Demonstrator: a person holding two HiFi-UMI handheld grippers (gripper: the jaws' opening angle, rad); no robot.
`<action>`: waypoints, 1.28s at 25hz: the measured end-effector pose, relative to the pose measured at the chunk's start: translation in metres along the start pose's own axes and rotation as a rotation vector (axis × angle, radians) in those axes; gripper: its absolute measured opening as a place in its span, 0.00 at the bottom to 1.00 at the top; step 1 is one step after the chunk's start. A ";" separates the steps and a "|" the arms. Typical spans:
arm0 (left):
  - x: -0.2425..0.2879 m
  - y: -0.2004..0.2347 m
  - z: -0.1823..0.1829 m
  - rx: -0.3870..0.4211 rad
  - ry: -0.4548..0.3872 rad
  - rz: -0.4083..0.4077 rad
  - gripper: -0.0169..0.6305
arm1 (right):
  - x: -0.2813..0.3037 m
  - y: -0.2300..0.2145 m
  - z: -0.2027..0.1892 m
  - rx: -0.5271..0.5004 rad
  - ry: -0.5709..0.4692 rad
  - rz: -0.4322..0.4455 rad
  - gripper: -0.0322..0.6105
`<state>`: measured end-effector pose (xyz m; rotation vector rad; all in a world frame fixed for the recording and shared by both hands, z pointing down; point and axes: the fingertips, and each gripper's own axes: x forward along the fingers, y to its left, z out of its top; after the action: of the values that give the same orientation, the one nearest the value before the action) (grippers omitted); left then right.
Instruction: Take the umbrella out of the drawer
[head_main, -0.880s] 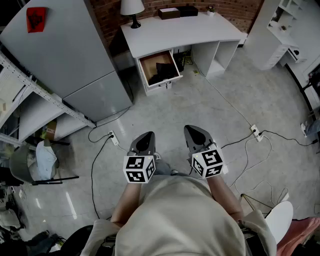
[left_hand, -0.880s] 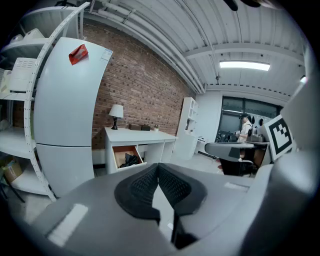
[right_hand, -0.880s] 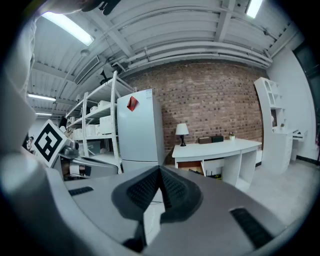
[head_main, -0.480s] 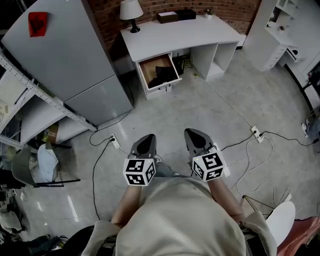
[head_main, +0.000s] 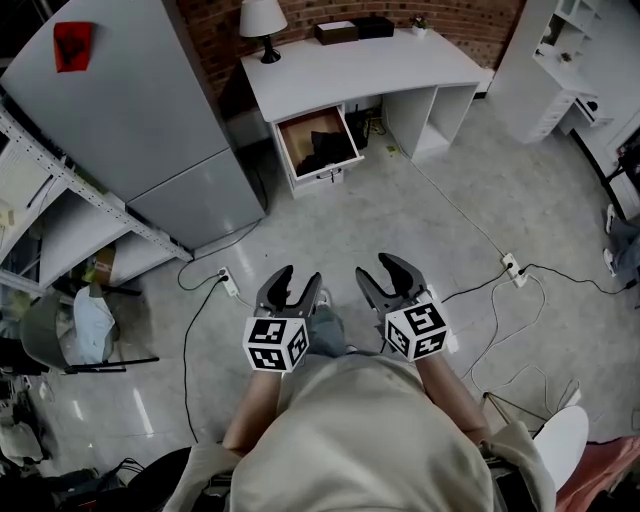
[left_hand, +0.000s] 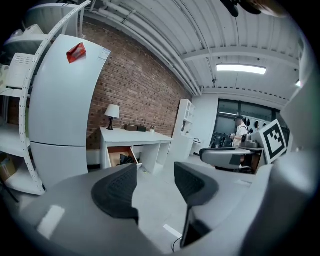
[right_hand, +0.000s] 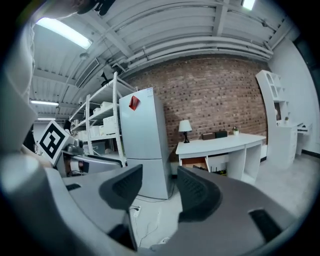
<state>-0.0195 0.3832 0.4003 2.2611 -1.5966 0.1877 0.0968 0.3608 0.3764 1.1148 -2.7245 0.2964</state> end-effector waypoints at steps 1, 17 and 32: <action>0.003 0.002 0.000 -0.006 0.002 -0.002 0.38 | 0.003 -0.002 0.000 0.004 0.001 0.004 0.42; 0.120 0.076 0.033 -0.038 0.044 -0.024 0.49 | 0.122 -0.081 0.020 0.064 0.023 0.001 0.59; 0.250 0.169 0.101 -0.009 0.073 -0.103 0.49 | 0.262 -0.156 0.073 0.057 0.016 -0.067 0.59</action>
<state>-0.0995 0.0758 0.4224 2.2956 -1.4371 0.2326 0.0167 0.0579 0.3873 1.2101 -2.6737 0.3737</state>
